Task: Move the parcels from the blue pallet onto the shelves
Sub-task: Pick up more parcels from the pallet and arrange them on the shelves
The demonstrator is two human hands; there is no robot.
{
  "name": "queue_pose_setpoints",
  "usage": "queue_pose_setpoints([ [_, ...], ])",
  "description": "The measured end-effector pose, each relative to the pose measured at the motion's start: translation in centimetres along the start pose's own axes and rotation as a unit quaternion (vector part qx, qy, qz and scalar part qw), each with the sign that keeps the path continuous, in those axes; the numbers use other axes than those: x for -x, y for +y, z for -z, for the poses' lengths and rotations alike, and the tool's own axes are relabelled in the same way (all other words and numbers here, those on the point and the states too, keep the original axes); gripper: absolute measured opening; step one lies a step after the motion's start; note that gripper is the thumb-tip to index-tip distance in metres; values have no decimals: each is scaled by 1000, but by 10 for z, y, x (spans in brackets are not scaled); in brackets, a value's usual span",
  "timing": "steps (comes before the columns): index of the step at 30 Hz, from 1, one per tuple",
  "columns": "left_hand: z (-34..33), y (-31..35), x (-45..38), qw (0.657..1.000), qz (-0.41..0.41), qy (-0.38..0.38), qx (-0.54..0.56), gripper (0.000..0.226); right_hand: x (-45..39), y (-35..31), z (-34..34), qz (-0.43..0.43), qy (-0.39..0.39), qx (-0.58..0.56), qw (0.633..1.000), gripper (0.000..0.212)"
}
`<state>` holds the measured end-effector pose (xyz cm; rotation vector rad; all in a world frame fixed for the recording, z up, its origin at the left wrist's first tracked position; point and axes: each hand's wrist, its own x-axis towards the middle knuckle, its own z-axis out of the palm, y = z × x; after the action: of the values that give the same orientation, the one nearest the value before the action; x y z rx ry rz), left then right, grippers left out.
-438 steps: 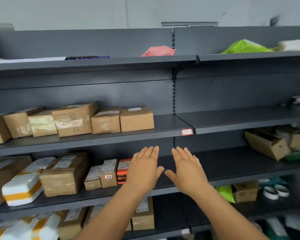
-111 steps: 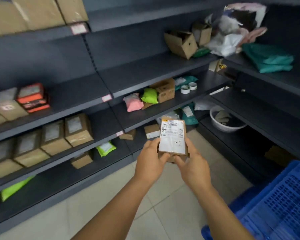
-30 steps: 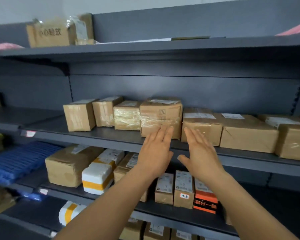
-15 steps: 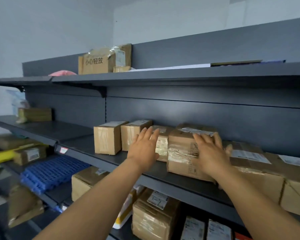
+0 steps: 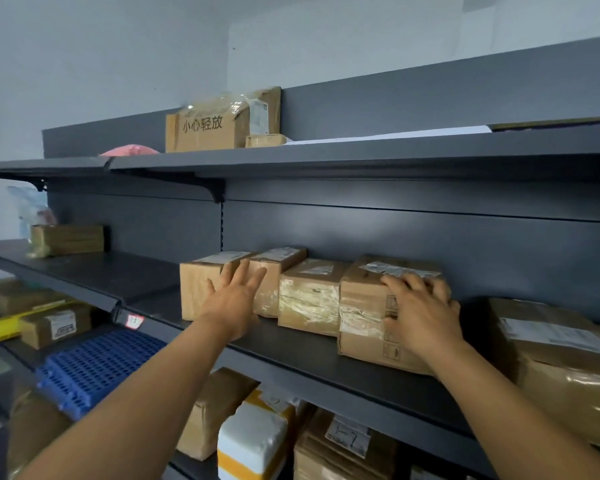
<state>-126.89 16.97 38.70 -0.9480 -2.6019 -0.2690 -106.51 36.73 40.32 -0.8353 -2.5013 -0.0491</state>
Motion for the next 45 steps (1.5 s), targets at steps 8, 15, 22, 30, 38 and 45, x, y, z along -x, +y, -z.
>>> queue_pose_setpoints([
  [8, -14, -78, -44, 1000, -10, -28, 10, 90, -16, -57, -19, -50, 17, 4, 999, 67],
  [15, -26, -113, -74, 996, -77, 36, 16, 83, -26, -96, -30, -90, 22, 15, 996, 66],
  [22, -29, -149, -91, 998, -18, 52, -10, 93, -26, -128, -34, -105, 47, 77, 990, 71],
  [30, -31, -171, -97, 997, -68, 20, 27, 81, -50, -214, -72, 26, 28, 33, 999, 78],
  [38, -33, -177, -122, 993, -112, 20, 40, 79, -84, -224, -104, 2, -29, 50, 998, 84],
  [45, -40, -166, -142, 990, -126, 22, 67, 77, -96, -221, -106, -2, -26, 67, 997, 88],
])
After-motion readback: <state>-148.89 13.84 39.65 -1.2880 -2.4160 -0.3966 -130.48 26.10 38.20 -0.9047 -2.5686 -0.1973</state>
